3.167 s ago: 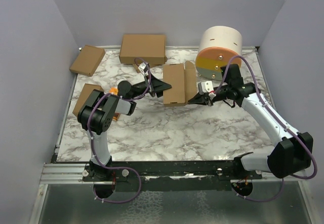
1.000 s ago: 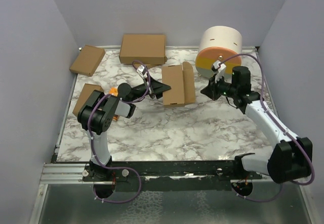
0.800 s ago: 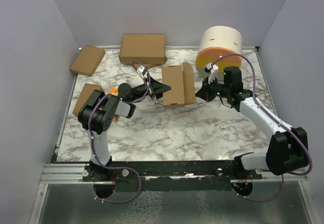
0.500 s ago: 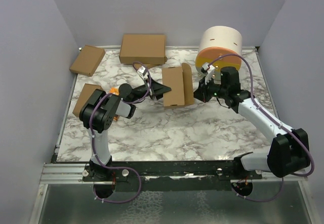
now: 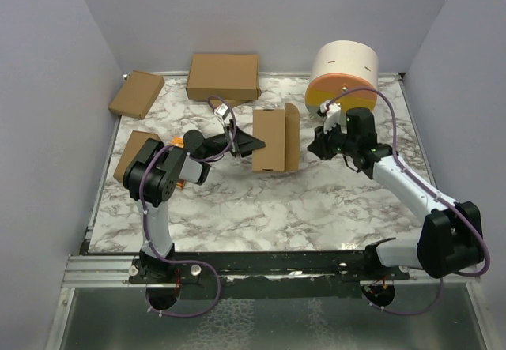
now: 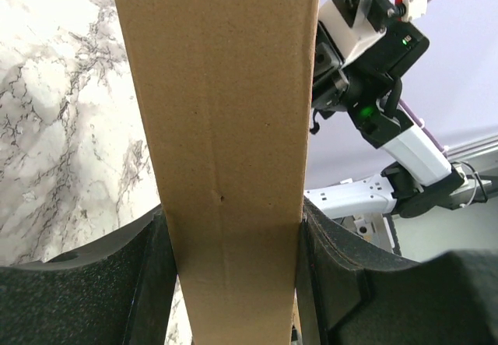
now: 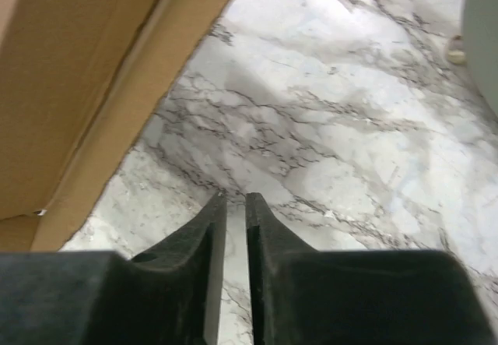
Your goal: Fold the paper box
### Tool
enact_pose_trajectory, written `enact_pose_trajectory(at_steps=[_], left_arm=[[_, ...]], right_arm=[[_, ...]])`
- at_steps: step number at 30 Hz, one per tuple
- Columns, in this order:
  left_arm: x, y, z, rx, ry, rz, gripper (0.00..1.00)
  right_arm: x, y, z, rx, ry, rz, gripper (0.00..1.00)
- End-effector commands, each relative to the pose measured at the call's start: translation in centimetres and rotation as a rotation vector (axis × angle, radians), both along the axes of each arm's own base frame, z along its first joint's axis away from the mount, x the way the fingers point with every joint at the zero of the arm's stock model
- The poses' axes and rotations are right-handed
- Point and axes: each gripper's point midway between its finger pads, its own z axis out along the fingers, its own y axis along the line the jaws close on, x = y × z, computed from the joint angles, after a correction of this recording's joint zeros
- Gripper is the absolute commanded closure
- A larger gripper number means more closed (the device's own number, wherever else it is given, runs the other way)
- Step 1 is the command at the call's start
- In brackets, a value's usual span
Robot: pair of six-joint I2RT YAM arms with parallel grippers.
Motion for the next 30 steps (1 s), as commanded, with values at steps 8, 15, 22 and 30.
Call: enact_pose_trajectory(at_steps=[8,15,22,30], left_arm=[[-1.6,0.1,-0.8,0.140,-0.201,-0.110,0.64],[-3.8,-0.6,-5.4,0.416,-0.242,-0.235,0.63],[-6.0,0.5,-7.9,0.559,-0.237,-0.403,0.62],[-6.4,0.7,-9.9,0.601,-0.196,-0.444,0.62]], right_arm=[[0.5,-3.3,7.0,0.036,-0.289,0.243,0.51],[-0.6,-2.2,7.5,0.147,-0.270,0.358,0.47],[-1.4,-2.5,5.3,0.211,-0.164,0.375,0.47],[-2.6,-3.5,3.8,0.329,-0.093,0.385,0.45]])
